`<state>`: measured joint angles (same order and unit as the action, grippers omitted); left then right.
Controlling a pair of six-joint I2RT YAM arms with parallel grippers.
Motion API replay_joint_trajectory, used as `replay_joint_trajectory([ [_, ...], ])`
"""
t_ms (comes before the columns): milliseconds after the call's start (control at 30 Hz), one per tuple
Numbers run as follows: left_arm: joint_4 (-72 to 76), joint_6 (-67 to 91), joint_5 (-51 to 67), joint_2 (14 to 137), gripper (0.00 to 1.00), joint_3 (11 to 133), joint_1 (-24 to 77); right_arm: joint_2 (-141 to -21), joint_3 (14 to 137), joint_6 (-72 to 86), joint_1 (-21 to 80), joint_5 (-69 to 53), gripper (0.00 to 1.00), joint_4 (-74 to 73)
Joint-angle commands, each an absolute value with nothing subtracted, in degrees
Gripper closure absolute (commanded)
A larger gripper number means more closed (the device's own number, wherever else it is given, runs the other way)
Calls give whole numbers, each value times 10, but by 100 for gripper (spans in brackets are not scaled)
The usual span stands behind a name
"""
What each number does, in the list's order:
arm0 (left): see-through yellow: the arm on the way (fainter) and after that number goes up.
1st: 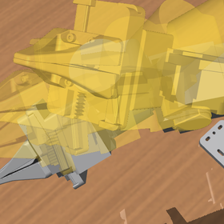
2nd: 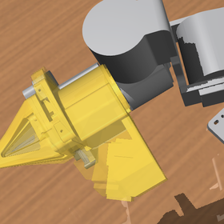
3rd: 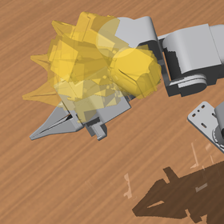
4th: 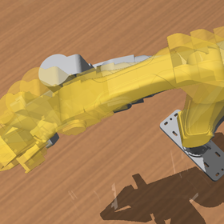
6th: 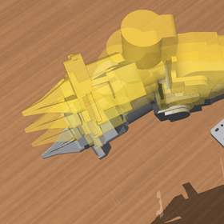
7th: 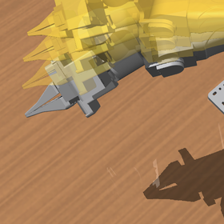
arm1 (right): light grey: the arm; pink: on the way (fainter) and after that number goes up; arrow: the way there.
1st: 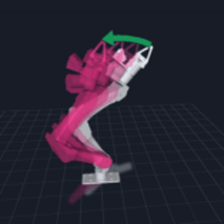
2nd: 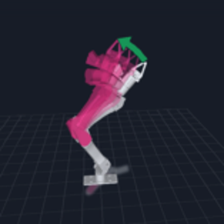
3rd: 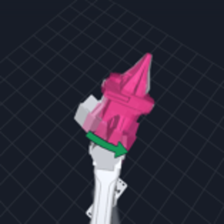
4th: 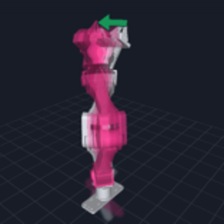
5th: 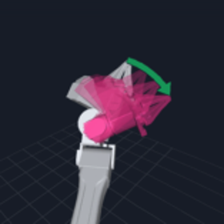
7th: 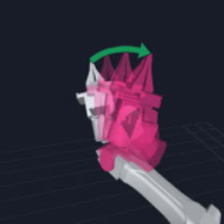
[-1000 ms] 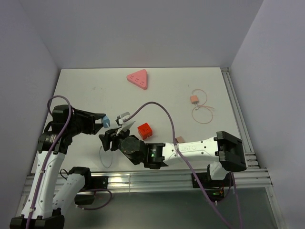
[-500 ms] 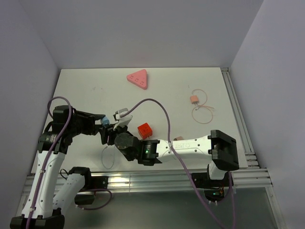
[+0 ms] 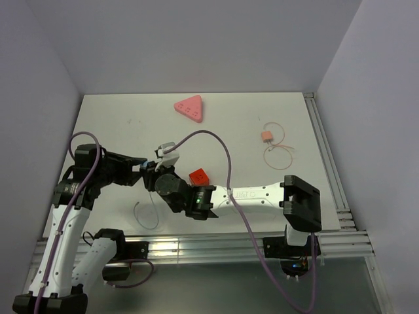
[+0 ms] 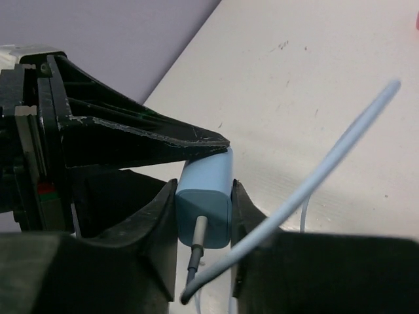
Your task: Insert the plug
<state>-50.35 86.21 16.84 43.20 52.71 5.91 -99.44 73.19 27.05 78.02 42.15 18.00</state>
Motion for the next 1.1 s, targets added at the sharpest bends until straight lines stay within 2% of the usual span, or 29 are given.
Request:
replay_joint_trajectory([
  [0,-457,853,203,427,100,526,64,-1004,765,285,771,420,96,190],
  [33,-449,842,205,427,98,524,64,-1003,766,285,771,418,100,182],
  [100,-449,830,189,430,73,526,63,-1001,766,280,769,397,100,183],
  [133,-457,811,177,432,44,537,63,-999,762,274,768,383,100,197],
  [167,-463,799,159,435,34,543,64,-998,756,272,765,371,100,202],
  [200,-470,787,123,437,19,552,64,-995,755,271,760,338,100,205],
  [267,-494,759,85,439,11,578,63,-996,759,273,738,303,100,205],
  [300,-501,744,51,440,3,589,63,-996,759,273,727,277,100,208],
  [467,-535,712,-35,431,0,658,63,-1009,784,267,638,181,100,224],
  [633,-484,642,-43,395,1,648,63,-1043,872,237,562,127,100,194],
  [833,-338,532,99,354,7,577,63,-1121,1071,204,463,128,100,73],
  [1067,-258,511,212,366,14,509,63,-1080,1056,147,375,123,100,11],
])
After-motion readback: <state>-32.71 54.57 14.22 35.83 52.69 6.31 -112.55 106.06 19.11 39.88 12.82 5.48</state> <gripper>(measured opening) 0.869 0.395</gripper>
